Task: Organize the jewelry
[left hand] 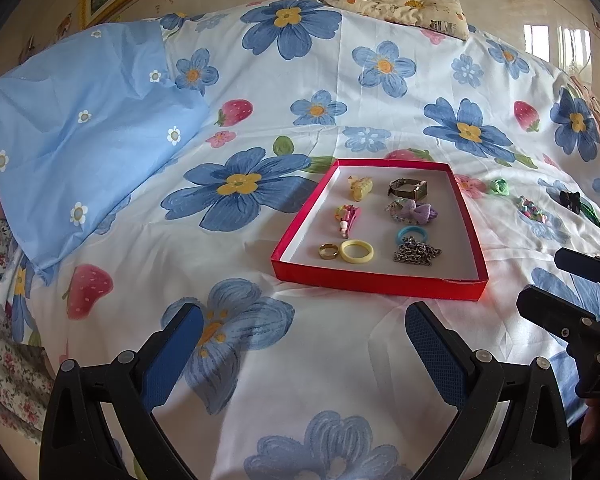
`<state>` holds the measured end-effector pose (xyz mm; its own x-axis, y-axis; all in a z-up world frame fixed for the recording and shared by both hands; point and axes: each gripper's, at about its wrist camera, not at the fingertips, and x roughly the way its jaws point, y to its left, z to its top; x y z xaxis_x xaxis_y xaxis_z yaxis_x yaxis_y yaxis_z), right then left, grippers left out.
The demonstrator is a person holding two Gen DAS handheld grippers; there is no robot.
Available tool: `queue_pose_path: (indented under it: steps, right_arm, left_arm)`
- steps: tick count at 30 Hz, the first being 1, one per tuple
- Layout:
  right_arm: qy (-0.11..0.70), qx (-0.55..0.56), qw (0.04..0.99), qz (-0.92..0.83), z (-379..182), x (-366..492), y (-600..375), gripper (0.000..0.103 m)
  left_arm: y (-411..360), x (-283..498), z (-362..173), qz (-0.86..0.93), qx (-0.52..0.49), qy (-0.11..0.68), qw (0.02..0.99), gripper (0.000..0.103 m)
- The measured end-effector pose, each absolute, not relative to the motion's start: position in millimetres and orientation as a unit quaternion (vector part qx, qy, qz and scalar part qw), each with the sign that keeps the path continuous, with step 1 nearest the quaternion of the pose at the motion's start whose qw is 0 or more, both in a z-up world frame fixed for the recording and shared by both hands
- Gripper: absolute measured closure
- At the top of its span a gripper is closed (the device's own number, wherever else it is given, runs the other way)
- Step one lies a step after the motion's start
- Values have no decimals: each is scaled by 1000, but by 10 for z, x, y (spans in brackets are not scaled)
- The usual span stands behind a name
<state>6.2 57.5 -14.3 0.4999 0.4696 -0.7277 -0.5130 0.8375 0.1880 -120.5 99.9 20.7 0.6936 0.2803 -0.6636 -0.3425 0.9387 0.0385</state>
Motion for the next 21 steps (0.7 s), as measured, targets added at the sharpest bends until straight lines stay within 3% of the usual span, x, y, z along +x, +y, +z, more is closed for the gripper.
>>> queue_pose_path:
  steps: [21]
  right_arm:
    - [411, -27, 865, 287, -104, 48, 609, 2]
  left_arm:
    - [983, -1189, 205, 166, -41, 353, 920, 1]
